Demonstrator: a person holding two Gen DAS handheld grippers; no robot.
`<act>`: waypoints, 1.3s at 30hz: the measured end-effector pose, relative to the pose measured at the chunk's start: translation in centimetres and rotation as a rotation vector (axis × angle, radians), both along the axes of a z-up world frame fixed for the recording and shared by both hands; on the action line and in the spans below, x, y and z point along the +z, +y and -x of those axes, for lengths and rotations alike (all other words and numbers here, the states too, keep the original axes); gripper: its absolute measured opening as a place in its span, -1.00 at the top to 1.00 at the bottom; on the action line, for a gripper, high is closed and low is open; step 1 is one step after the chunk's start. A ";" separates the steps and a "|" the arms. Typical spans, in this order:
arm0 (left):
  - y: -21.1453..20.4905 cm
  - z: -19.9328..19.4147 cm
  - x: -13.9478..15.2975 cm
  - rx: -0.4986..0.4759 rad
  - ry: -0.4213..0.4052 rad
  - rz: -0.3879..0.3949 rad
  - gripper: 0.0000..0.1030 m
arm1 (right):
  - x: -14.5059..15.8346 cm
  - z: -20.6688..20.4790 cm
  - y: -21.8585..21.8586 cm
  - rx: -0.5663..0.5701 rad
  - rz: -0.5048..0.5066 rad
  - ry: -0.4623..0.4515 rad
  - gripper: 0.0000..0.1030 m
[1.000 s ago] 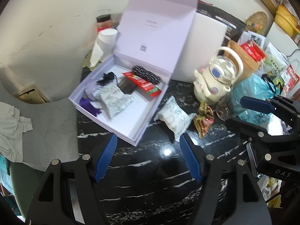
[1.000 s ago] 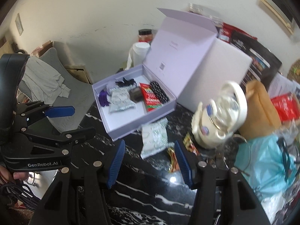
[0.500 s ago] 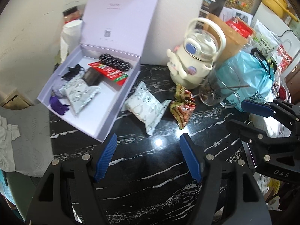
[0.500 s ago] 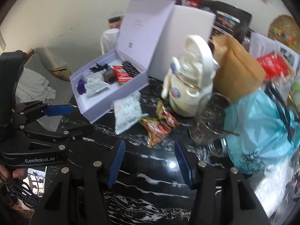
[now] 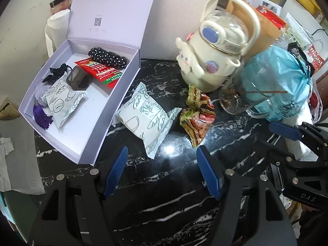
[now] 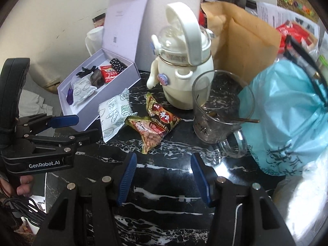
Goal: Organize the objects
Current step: 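Move both tools toward the white printed packet and the gold snack bag, then grasp the white printed packet with the left tool while the right tool grasps the gold snack bag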
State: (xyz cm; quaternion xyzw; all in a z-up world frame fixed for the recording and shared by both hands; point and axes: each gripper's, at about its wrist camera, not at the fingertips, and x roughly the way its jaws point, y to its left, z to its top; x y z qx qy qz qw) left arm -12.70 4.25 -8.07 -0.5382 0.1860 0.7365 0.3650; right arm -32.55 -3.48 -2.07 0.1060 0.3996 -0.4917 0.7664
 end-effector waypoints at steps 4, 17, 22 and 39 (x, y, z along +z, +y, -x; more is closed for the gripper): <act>0.3 1.1 -0.8 0.018 0.008 -0.013 -0.32 | -0.7 -0.2 -1.5 -0.001 -0.023 -0.026 -0.07; 1.5 3.4 -3.6 0.002 0.042 -0.017 -0.32 | -4.1 -2.2 -4.8 0.052 -0.070 -0.018 -0.12; 1.9 4.3 -5.1 0.008 0.029 -0.004 -0.32 | -4.8 -2.7 -6.0 0.063 -0.050 -0.019 -0.45; 3.5 6.0 -7.8 -0.060 0.020 -0.012 -0.55 | -7.6 -4.9 -9.1 0.179 -0.131 -0.024 -0.44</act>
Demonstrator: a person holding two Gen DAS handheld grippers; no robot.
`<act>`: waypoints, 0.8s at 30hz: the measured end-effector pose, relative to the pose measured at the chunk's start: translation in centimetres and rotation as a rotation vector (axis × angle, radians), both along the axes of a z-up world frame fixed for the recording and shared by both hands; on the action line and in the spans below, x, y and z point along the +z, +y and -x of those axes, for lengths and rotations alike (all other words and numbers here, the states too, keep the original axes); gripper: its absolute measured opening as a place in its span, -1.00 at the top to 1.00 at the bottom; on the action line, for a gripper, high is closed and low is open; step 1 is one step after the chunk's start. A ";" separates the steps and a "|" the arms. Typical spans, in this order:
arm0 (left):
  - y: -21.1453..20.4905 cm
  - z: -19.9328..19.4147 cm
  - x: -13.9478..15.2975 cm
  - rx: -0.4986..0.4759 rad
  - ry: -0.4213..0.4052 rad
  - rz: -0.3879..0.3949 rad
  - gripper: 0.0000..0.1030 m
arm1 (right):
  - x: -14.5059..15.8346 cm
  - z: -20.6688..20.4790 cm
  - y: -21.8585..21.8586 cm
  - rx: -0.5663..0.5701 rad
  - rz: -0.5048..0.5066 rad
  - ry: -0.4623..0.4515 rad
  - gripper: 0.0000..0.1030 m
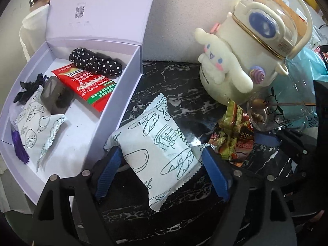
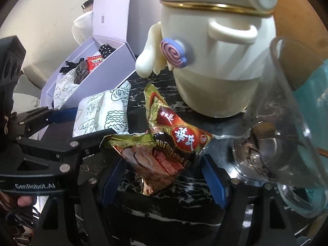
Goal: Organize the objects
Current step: 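Grasp the white printed packet with the left tool while the right tool grasps the gold snack bag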
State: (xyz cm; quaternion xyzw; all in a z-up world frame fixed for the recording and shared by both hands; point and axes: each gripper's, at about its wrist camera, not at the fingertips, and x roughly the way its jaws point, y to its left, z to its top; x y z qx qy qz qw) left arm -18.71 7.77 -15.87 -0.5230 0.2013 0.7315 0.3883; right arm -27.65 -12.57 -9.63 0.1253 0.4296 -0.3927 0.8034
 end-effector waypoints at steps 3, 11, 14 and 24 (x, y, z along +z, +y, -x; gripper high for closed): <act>-0.1 0.0 -0.2 -0.005 -0.013 -0.022 -0.46 | -0.1 -0.2 0.0 0.023 -0.004 -0.016 -0.28; 0.0 -0.7 -0.2 -0.049 -0.029 -0.026 -0.23 | -0.3 -0.1 1.0 0.077 0.020 0.005 -0.11; -0.1 -1.1 -0.3 -0.058 -0.046 -0.019 -0.22 | -0.4 0.4 1.5 0.098 0.016 0.018 -0.09; -1.3 -4.7 -0.2 -0.098 -0.096 0.002 -0.18 | -0.9 3.9 3.9 0.378 -0.039 0.059 -0.08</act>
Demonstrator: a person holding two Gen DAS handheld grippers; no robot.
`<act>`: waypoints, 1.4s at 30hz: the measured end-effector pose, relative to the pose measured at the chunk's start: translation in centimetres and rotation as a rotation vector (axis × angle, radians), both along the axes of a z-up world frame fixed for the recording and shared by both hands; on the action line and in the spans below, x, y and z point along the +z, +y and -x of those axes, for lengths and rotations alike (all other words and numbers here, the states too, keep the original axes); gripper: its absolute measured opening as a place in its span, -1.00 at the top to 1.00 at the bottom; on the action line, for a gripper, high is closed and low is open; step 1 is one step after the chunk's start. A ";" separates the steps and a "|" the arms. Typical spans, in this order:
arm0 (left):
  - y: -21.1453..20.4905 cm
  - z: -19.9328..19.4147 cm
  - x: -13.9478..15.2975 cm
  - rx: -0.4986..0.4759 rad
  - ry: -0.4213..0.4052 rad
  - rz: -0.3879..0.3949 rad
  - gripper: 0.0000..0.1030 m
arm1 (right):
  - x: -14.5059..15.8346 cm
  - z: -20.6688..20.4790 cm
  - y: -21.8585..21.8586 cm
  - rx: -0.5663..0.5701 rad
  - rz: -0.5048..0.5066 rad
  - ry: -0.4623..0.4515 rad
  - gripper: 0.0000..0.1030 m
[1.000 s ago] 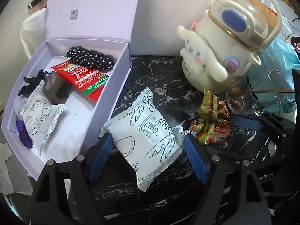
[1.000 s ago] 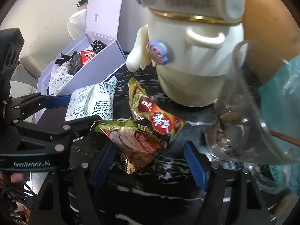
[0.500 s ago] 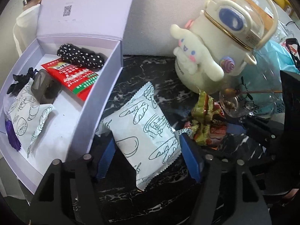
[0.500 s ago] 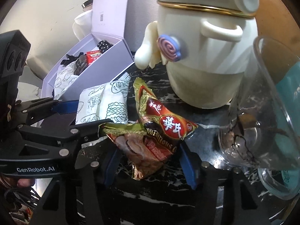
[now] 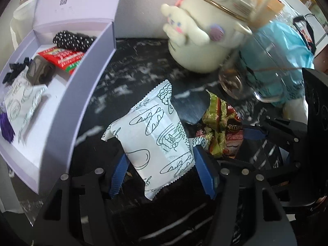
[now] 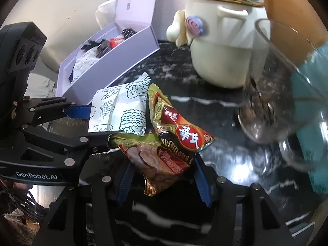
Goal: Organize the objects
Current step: 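Grasp the white printed packet with the left tool while the right tool grasps the gold snack bag, then lift the white packet with the left tool while the right tool lifts the gold snack bag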
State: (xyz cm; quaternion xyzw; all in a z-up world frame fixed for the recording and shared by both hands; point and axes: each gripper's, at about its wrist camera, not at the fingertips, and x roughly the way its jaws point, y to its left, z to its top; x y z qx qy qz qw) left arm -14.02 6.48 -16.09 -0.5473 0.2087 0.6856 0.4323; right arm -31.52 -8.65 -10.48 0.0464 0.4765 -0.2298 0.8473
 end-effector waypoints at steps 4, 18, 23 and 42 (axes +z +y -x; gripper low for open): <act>-1.2 -2.6 0.5 -0.019 -0.017 0.012 -0.18 | -0.4 2.0 1.4 0.035 -0.005 0.030 -0.08; -4.1 -8.3 0.4 -0.026 -0.064 0.043 -0.18 | -1.5 8.1 4.2 0.077 -0.111 0.069 -0.08; -4.0 -8.0 0.4 -0.002 -0.052 0.054 -0.29 | -1.5 8.5 3.2 0.026 -0.170 0.054 -0.09; -6.1 -4.9 1.8 0.072 0.033 0.070 -0.42 | -0.1 8.1 2.1 0.239 -0.350 0.055 -0.30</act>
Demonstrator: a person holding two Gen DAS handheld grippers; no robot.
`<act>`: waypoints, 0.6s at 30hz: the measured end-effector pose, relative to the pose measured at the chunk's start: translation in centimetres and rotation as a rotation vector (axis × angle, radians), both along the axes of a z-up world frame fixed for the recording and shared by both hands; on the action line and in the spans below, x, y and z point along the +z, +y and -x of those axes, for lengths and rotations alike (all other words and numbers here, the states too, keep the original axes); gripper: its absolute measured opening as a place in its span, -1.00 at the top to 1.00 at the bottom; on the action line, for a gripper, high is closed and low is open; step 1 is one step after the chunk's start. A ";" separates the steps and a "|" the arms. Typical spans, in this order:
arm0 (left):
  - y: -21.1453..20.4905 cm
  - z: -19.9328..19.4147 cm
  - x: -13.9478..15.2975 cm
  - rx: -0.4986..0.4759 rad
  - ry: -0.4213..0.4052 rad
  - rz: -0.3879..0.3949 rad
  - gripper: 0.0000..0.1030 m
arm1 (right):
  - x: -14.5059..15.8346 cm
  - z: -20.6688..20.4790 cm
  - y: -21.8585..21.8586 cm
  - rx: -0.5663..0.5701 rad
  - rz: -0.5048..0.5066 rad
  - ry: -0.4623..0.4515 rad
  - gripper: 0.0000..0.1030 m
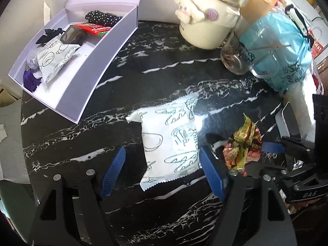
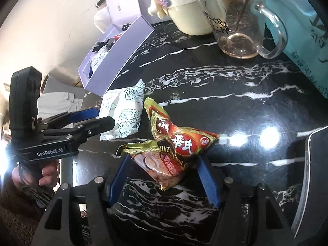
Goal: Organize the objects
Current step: 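Lift the white packet with the left tool while the right tool lifts the gold snack bag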
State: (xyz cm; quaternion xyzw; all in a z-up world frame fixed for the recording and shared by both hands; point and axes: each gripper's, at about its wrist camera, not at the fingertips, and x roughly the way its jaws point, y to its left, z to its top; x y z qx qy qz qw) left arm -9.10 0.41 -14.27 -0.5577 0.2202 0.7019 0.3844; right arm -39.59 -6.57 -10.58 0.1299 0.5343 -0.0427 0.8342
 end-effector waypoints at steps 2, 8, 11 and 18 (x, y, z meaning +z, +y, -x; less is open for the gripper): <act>0.2 0.3 -0.2 -0.002 -0.029 -0.010 -0.43 | 0.0 -0.2 -0.2 -0.010 -0.014 0.000 -0.31; 1.3 -0.5 -1.5 -0.041 -0.052 0.008 -0.43 | 0.2 -0.6 -0.8 -0.027 -0.051 -0.008 -0.31; 1.6 -0.7 -2.2 -0.052 -0.062 0.011 -0.44 | 0.4 -0.7 -1.1 -0.035 -0.077 -0.010 -0.31; 2.2 -0.2 -3.6 -0.041 -0.030 0.058 -0.45 | -1.1 -2.0 -0.6 -0.054 -0.063 0.049 -0.31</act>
